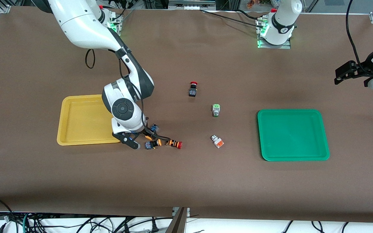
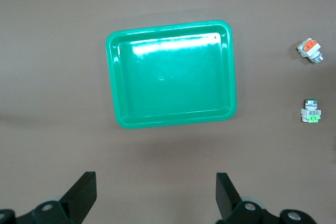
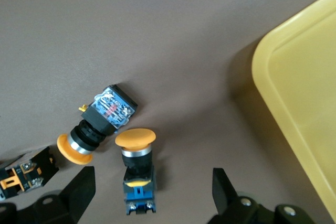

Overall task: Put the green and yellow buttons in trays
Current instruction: 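Close the right gripper on a yellow-capped button and lift it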

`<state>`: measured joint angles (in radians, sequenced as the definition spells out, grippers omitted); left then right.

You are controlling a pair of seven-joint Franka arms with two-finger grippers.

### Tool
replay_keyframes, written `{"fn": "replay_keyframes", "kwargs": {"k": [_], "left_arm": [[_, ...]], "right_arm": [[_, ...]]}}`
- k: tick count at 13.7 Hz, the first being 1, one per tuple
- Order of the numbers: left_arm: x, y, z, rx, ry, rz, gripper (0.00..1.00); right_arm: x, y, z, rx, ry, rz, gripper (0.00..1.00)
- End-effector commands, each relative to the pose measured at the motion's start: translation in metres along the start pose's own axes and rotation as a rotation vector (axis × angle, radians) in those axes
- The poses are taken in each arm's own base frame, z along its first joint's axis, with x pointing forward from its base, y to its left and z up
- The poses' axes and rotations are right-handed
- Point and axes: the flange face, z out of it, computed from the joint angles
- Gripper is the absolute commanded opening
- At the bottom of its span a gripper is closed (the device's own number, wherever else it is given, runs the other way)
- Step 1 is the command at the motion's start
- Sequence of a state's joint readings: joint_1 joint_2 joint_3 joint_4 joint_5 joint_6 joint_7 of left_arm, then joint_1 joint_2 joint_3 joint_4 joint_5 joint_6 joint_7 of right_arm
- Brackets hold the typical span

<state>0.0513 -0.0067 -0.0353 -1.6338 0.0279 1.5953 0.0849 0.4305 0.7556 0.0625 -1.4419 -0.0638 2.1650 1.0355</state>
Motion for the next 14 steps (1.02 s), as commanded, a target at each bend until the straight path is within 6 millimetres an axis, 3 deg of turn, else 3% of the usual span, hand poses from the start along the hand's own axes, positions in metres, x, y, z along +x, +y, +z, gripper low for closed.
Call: {"fn": "replay_keyframes", "kwargs": {"k": [1, 14], "left_arm": [[0.002, -0.002, -0.006, 0.007, -0.004, 0.018, 1.00], [0.001, -0.002, -0.006, 0.005, -0.006, 0.018, 1.00]], "right_arm": [[-0.012, -0.010, 0.009, 0.024, 0.008, 0.002, 0.98], [-0.025, -0.016, 0.049, 0.010, 0.002, 0.015, 0.95]]}}
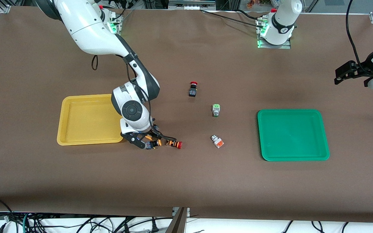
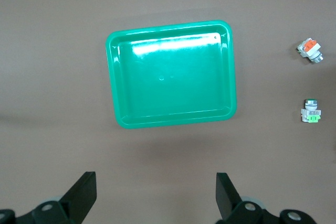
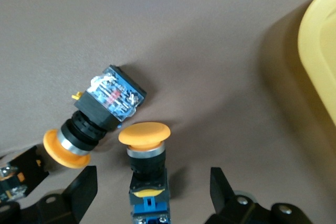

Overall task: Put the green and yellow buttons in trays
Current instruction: 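Close the right gripper on a yellow-capped button and lift it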

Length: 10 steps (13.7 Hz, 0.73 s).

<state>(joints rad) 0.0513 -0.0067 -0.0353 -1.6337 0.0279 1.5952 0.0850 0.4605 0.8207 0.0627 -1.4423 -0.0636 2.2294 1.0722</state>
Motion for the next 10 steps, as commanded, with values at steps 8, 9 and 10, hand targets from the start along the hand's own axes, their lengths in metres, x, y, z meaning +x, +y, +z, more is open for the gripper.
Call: {"fn": "replay_keyframes", "kwargs": {"k": [8, 9, 10], "left_arm": [[0.0009, -0.0008, -0.0069, 0.007, -0.006, 0.019, 1.00], [-0.0003, 0.0001, -0.0059, 0.005, -0.018, 0.013, 1.00], [0.0002, 0.0011, -0.0058, 0.004, -0.018, 0.012, 1.00]], "right_arm": [[-0.0049, -0.0011, 0.0143, 0.008, 0.001, 0.008, 0.44], [-0.0039, -0.0005, 0.0134, 0.008, 0.001, 0.005, 0.34], [-0.0016, 0.0001, 0.0116, 0.010, 0.003, 0.001, 0.23]]}}
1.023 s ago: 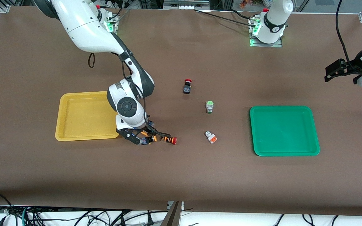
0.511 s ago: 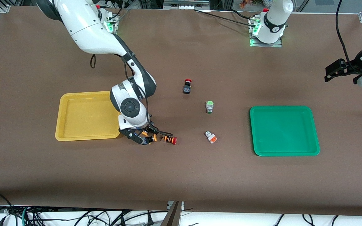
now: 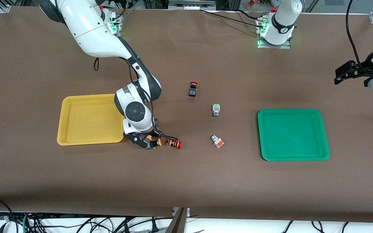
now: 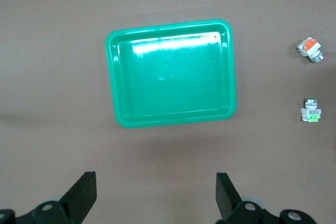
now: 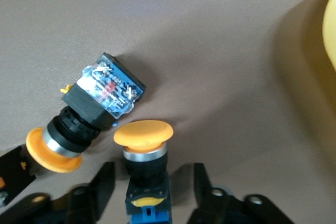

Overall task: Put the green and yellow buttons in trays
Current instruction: 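Close the right gripper on a yellow-capped button and lift it, then carry the button into the yellow tray while the left gripper reaches the orange button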

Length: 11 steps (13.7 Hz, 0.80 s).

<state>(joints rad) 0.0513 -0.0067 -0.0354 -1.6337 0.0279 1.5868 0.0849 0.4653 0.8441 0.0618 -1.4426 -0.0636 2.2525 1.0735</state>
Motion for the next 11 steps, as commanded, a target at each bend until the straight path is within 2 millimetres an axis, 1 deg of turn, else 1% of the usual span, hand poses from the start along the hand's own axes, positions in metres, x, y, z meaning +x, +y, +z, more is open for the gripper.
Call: {"fn": "replay_keyframes", "kwargs": {"k": [1, 2, 3, 4, 5, 7, 8, 9, 10, 11], "left_arm": [[0.003, 0.006, -0.013, 0.006, 0.003, 0.022, 1.00], [0.004, 0.009, -0.012, 0.007, -0.001, 0.029, 1.00], [0.005, 0.010, -0.009, 0.005, -0.012, 0.034, 1.00], [0.010, 0.012, 0.001, 0.000, -0.034, 0.043, 1.00], [0.018, 0.024, 0.015, -0.002, -0.063, 0.063, 1.00], [0.022, 0.034, 0.024, -0.004, -0.081, 0.077, 1.00], [0.027, 0.039, 0.034, -0.005, -0.099, 0.083, 1.00], [0.033, 0.049, 0.043, -0.001, -0.106, 0.101, 1.00], [0.040, 0.056, 0.058, -0.004, -0.130, 0.113, 1.00], [0.051, 0.064, 0.080, -0.014, -0.165, 0.125, 1.00]], "right_arm": [[0.006, 0.003, -0.007, 0.013, 0.006, 0.004, 0.11], [0.009, 0.004, -0.010, 0.016, 0.006, 0.008, 0.03], [0.016, 0.008, -0.014, 0.018, 0.008, 0.017, 0.00], [0.022, 0.011, -0.020, 0.023, 0.009, 0.026, 0.00], [0.028, 0.016, -0.027, 0.011, 0.005, 0.031, 0.00], [0.041, 0.031, -0.042, -0.029, -0.020, -0.009, 0.00], [0.049, 0.041, -0.054, -0.050, -0.039, -0.038, 0.00], [0.057, 0.053, -0.069, -0.062, -0.071, -0.071, 0.00], [0.063, 0.063, -0.085, -0.069, -0.089, -0.104, 0.00], [0.070, 0.075, -0.095, -0.088, -0.108, -0.135, 0.00]]}}
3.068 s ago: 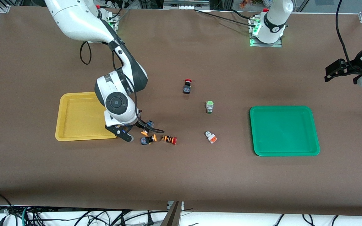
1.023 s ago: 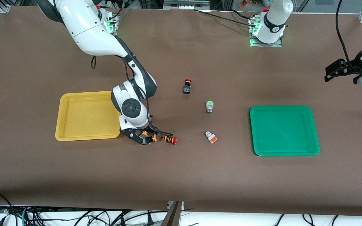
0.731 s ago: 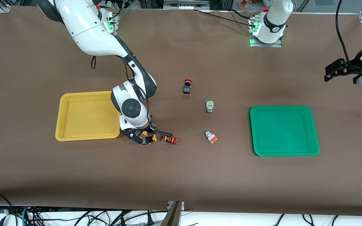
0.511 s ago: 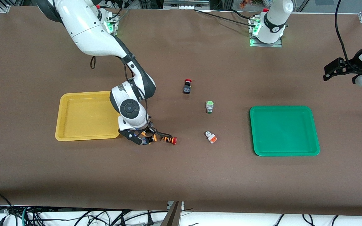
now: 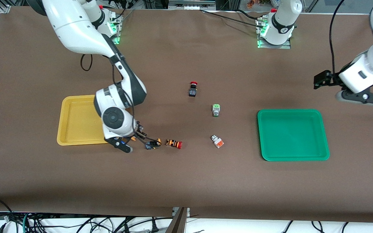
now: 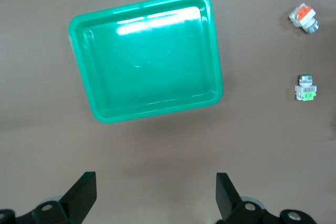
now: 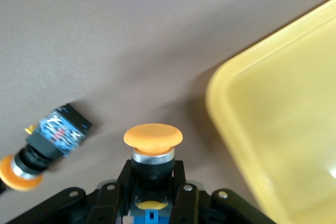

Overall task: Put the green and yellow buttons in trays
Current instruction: 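Carry the button into the yellow tray while the left gripper reaches the orange button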

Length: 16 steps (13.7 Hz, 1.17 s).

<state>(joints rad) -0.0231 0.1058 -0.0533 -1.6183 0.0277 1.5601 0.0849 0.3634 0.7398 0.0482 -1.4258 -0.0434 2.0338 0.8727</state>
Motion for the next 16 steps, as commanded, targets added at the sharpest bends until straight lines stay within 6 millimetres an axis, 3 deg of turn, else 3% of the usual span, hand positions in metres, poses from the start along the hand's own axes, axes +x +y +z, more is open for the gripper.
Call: {"fn": "replay_keyframes", "kwargs": {"k": [1, 3, 4, 7, 10, 14, 16], "left_arm": [[0.044, 0.025, 0.039, -0.032, -0.054, 0.049, 1.00], [0.077, 0.050, 0.068, -0.092, -0.038, -0.007, 1.00], [0.088, 0.059, 0.080, -0.092, -0.032, -0.061, 1.00], [0.119, 0.129, 0.126, -0.061, -0.022, -0.159, 1.00], [0.137, 0.189, 0.167, -0.066, 0.025, -0.333, 1.00], [0.159, 0.256, 0.246, -0.108, 0.102, -0.568, 1.00], [0.171, 0.275, 0.272, -0.151, 0.147, -0.700, 1.00]], "right_arm": [[0.010, 0.037, -0.041, -0.021, -0.057, -0.085, 0.00], [0.022, 0.066, -0.053, -0.024, -0.072, -0.132, 0.00], [0.030, 0.091, -0.053, -0.022, -0.081, -0.146, 0.00], [0.032, 0.143, -0.047, 0.008, -0.054, -0.223, 0.00], [0.026, 0.184, -0.006, 0.046, 0.016, -0.287, 0.00], [0.025, 0.240, 0.040, 0.047, 0.080, -0.376, 0.00], [0.033, 0.258, 0.039, 0.035, 0.082, -0.400, 0.29]]}}
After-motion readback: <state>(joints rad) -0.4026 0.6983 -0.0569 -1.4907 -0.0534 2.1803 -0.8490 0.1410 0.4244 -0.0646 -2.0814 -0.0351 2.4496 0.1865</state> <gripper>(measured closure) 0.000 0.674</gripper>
